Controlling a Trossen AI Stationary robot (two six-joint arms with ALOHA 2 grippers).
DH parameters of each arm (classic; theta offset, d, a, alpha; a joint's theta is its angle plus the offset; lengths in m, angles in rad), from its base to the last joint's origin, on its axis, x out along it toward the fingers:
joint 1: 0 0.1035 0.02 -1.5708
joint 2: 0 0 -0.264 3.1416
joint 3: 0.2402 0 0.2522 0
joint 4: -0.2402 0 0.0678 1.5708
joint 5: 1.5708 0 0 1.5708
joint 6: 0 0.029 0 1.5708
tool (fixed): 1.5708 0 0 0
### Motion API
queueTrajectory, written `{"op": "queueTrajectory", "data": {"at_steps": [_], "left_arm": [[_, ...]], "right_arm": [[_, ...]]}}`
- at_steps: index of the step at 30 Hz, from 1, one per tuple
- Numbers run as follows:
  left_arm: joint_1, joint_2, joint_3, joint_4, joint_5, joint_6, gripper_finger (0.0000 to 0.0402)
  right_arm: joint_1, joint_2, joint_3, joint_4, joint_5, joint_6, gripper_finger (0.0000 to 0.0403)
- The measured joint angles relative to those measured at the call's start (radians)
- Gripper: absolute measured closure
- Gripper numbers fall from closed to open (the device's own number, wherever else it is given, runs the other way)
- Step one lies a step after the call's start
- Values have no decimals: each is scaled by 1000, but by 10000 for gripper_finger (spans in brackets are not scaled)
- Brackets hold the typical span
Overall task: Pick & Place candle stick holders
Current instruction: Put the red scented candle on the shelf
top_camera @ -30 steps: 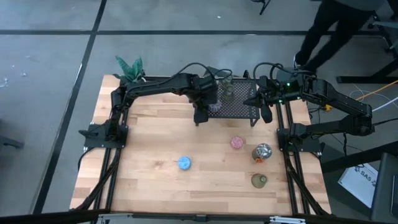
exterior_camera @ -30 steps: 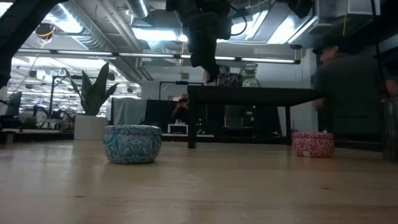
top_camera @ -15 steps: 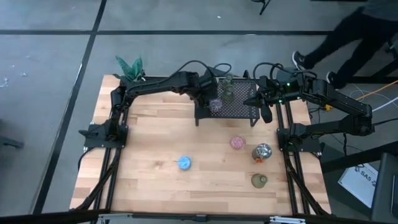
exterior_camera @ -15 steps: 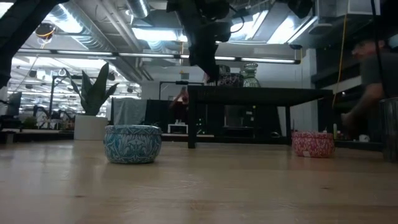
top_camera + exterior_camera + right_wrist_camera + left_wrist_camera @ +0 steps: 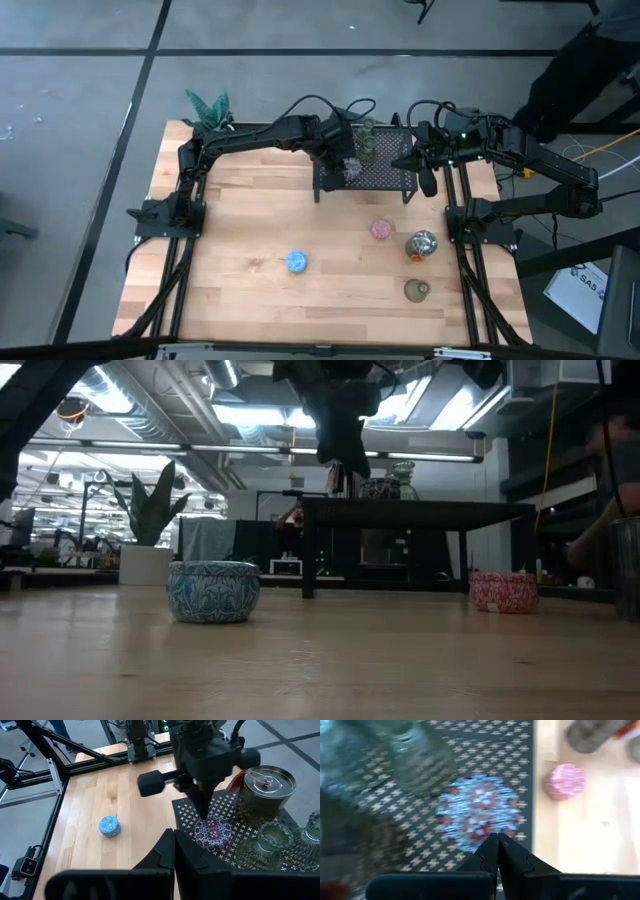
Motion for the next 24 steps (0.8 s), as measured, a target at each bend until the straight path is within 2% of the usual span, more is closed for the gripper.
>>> {"op": "queueTrajectory", "data": {"at_steps": [8,18,24], "left_arm": [[9,-15,2,4,-80,-16,400],[8,-11,2,-91,-133,-24,400],[3,2,2,-79,-172,-1,400]], "right_arm": [[0,0,0,0,2,0,402],[0,0,0,0,2,-19,402],[0,0,0,1,2,-19,402]]}}
